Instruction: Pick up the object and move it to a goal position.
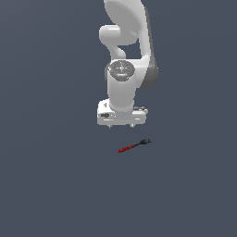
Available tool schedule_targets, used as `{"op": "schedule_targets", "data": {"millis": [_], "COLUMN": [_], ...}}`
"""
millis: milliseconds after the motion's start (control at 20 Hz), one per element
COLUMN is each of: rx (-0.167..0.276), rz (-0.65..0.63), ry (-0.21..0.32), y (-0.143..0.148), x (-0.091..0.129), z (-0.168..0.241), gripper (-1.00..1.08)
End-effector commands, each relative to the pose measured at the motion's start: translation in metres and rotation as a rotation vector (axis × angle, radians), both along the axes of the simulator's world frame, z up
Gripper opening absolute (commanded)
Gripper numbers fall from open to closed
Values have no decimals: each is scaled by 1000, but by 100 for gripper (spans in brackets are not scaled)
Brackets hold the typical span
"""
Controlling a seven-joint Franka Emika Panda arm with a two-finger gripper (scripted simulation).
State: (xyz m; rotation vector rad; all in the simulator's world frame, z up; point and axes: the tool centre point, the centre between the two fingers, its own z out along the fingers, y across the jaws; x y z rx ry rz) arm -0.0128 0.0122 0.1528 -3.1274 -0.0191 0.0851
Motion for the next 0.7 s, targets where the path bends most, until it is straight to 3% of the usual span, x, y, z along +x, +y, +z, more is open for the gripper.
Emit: {"op": "schedule_targets", "data": {"millis": [0, 650], "rx": [0, 36], "rz": [0, -2], "ry": [0, 15], "y": [0, 23], "x": [0, -5], "z": [0, -12], "gripper": [100, 100]}}
